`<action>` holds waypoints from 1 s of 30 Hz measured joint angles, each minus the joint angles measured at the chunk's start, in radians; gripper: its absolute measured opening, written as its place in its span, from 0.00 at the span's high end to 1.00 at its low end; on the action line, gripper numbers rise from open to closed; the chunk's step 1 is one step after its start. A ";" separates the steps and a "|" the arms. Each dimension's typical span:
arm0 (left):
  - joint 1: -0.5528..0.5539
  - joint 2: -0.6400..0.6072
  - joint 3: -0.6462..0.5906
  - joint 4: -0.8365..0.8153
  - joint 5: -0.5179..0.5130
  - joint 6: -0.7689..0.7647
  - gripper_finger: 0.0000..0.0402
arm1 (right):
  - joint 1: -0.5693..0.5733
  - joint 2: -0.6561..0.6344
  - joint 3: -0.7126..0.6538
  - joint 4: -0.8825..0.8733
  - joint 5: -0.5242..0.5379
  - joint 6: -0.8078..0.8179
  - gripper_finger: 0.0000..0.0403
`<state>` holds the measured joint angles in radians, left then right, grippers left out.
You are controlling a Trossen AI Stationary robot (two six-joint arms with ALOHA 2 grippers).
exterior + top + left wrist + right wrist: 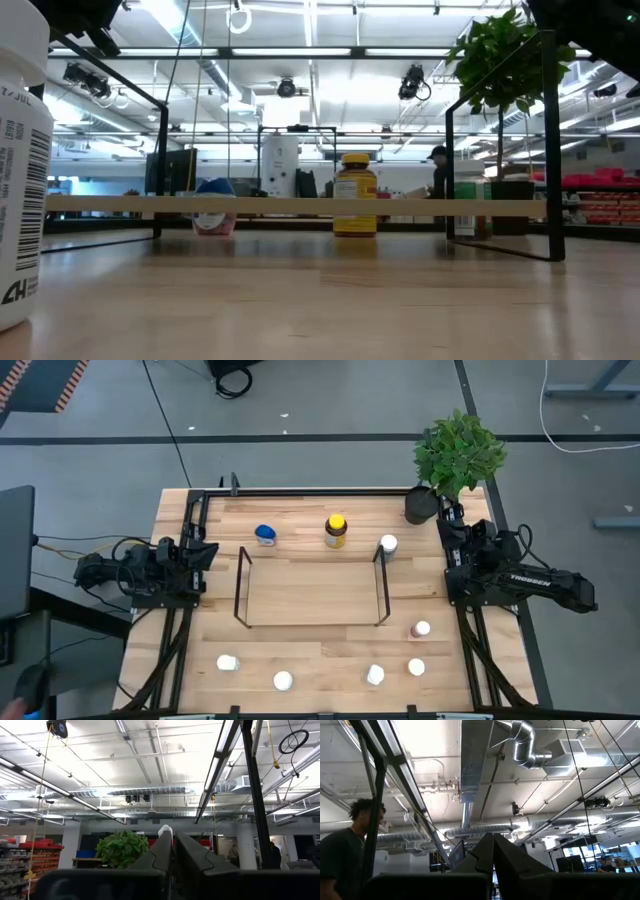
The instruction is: Pick and place medicine bottles onto shelf by color
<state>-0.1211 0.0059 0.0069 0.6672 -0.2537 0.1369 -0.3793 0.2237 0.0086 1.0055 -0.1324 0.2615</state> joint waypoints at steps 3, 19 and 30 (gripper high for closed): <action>0.000 0.000 0.000 0.000 0.000 0.000 0.91 | 0.000 0.000 0.000 0.000 0.000 0.000 0.96; 0.000 0.000 0.000 0.000 0.000 0.000 0.91 | 0.000 0.000 0.000 0.000 0.000 0.000 0.96; 0.000 0.000 0.000 0.000 0.000 0.000 0.94 | 0.000 0.000 0.000 0.000 0.000 0.000 0.96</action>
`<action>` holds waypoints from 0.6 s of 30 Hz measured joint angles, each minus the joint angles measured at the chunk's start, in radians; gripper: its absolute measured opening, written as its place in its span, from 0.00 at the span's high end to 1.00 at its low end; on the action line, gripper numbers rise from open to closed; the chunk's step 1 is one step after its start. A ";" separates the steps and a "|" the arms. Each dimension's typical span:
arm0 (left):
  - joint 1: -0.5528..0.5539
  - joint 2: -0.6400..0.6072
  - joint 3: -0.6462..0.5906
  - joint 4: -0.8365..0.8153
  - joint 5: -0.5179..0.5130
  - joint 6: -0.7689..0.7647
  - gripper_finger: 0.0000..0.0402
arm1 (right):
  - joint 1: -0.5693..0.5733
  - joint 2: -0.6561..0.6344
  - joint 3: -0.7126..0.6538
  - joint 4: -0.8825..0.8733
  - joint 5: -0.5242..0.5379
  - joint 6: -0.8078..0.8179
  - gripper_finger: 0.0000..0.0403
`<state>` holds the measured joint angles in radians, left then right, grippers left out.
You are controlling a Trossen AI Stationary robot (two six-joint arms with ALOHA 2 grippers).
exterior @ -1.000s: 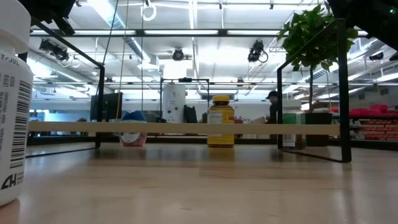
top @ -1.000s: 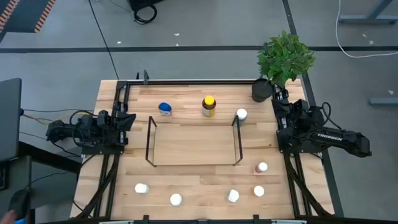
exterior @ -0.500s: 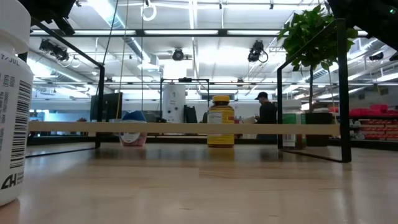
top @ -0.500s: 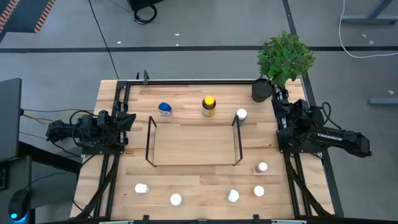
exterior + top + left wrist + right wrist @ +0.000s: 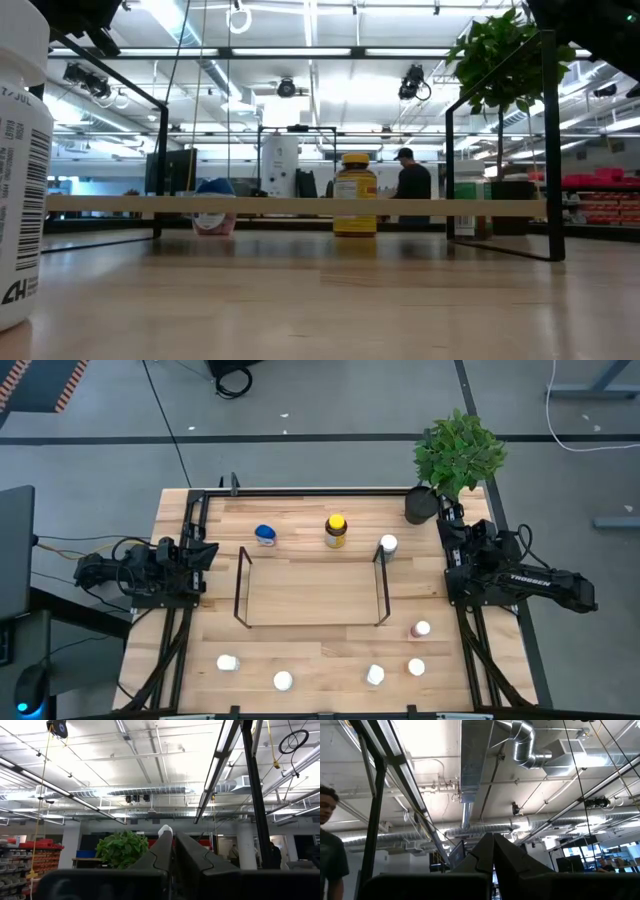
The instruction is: Pick and place medicine bottles onto shelf by color
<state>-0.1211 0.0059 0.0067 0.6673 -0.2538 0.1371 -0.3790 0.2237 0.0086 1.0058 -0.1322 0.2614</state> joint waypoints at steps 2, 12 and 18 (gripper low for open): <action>0.000 0.000 0.000 0.000 0.000 0.000 0.93 | 0.000 0.000 0.000 0.000 0.000 0.000 0.96; 0.000 0.000 0.000 0.000 0.000 0.000 0.92 | 0.000 0.000 0.000 0.000 0.000 0.000 0.96; 0.000 0.000 0.000 0.000 0.000 0.000 0.94 | 0.000 0.000 0.000 0.000 0.000 0.000 0.96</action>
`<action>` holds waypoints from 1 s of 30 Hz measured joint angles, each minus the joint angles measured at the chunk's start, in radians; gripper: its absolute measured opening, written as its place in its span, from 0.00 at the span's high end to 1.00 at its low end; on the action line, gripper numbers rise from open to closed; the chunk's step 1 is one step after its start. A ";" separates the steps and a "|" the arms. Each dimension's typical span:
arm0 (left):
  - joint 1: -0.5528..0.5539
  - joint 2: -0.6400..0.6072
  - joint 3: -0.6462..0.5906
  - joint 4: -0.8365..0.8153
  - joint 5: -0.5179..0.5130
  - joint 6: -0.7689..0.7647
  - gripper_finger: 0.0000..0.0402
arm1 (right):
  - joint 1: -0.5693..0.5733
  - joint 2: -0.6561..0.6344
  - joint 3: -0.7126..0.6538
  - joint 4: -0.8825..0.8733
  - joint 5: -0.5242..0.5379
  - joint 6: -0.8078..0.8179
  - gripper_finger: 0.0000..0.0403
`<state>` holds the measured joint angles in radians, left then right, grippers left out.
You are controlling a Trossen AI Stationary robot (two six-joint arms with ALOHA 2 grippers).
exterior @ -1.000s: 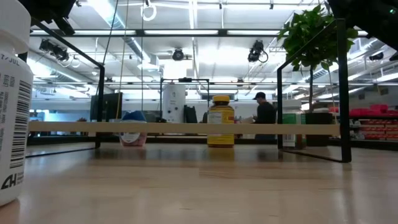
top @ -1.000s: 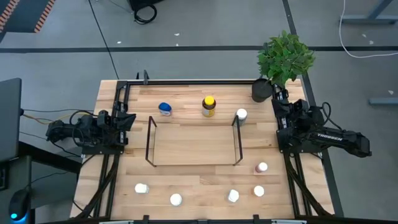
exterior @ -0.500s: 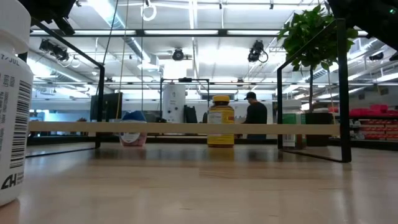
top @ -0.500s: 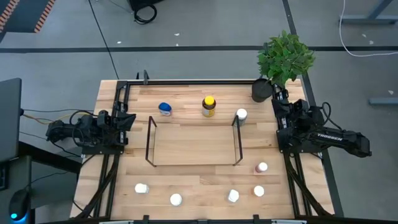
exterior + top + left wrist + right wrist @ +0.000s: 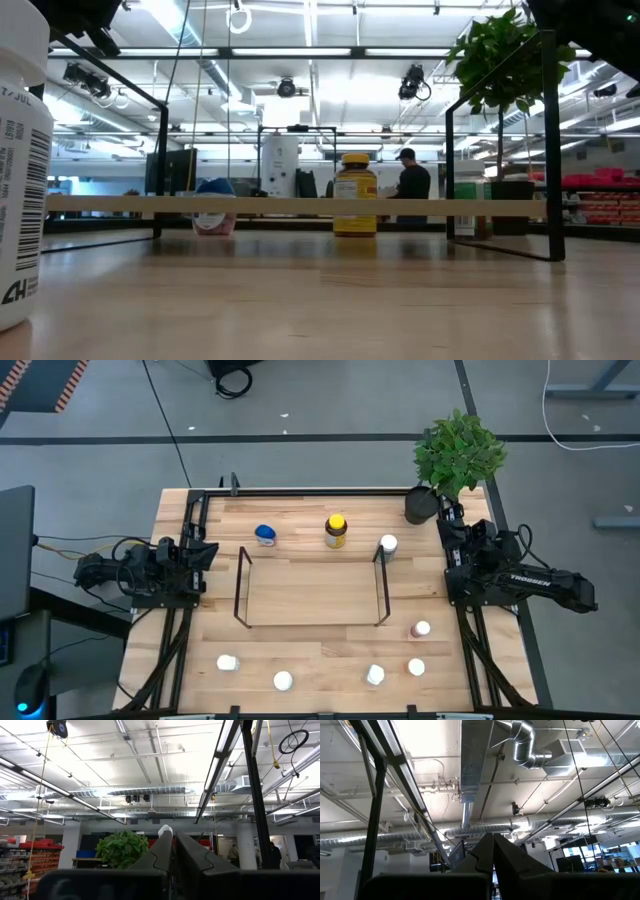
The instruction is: Pick and place medicine bottles onto shelf by color
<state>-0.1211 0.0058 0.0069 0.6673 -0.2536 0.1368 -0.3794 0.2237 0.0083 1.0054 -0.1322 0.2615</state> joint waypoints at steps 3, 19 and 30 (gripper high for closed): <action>0.000 0.000 0.000 0.000 0.000 0.000 0.93 | 0.000 0.000 0.000 0.000 0.000 0.000 0.96; 0.000 0.001 0.002 -0.004 -0.025 0.056 0.94 | 0.000 0.000 0.000 0.000 0.000 0.000 0.96; 0.000 0.001 0.003 -0.005 -0.027 0.031 0.91 | 0.000 0.000 0.000 0.000 0.000 0.000 0.96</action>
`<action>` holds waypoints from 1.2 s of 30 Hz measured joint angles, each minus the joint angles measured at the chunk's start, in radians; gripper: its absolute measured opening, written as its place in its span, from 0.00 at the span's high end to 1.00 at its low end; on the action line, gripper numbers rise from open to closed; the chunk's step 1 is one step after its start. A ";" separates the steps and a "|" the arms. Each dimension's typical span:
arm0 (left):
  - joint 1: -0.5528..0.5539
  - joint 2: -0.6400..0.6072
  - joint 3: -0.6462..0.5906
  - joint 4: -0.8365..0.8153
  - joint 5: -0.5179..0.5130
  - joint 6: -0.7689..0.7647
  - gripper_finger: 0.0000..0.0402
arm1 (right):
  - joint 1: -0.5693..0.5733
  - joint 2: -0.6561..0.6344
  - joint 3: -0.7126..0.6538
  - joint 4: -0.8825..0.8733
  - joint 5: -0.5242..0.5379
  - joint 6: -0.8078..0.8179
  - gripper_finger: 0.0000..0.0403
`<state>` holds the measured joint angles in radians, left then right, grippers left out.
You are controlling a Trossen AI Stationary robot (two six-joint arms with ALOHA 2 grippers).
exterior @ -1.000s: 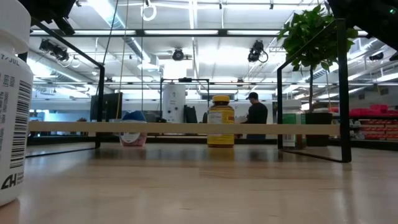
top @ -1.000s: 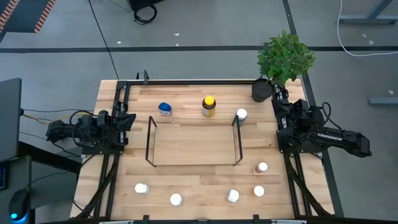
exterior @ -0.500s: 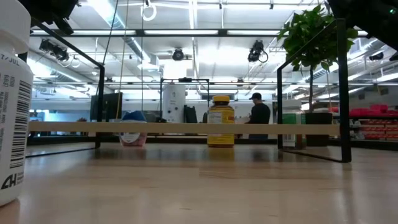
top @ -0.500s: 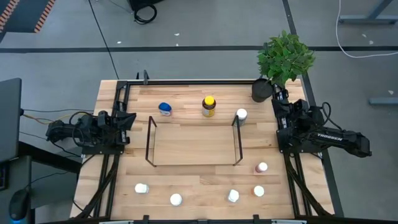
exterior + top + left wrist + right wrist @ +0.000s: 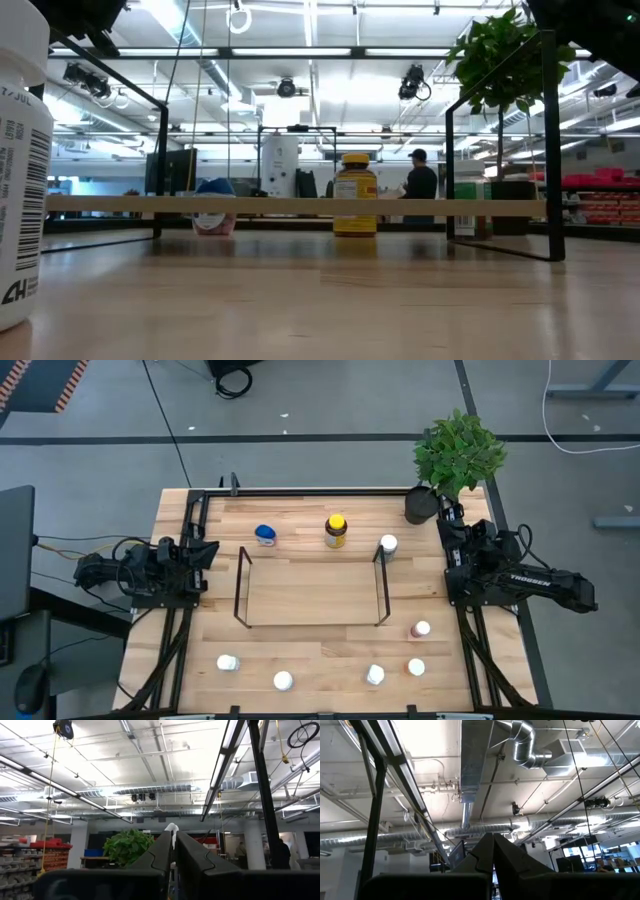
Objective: Pick and place medicine bottles onto shelf by color
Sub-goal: Put the green medicine bottle on the shelf
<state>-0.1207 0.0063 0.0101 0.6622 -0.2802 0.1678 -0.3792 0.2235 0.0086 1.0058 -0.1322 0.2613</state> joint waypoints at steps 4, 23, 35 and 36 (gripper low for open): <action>0.000 0.000 0.000 0.000 0.000 -0.046 0.93 | 0.000 0.000 0.000 0.000 0.000 0.000 0.96; 0.000 0.215 0.550 -0.728 -0.090 -0.370 0.94 | -0.003 0.045 0.131 -0.108 0.041 -0.017 0.96; 0.000 0.464 0.902 -0.752 -0.090 -0.316 0.91 | -0.005 0.476 0.697 -0.942 -0.027 0.411 0.96; 0.000 0.471 0.917 -0.743 -0.090 -0.330 0.91 | -0.003 0.511 0.741 -0.942 -0.063 0.414 0.96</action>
<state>-0.1207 0.4774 0.9273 -0.0811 -0.3700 -0.1618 -0.3826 0.7346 0.7492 0.0635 -0.1949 0.6752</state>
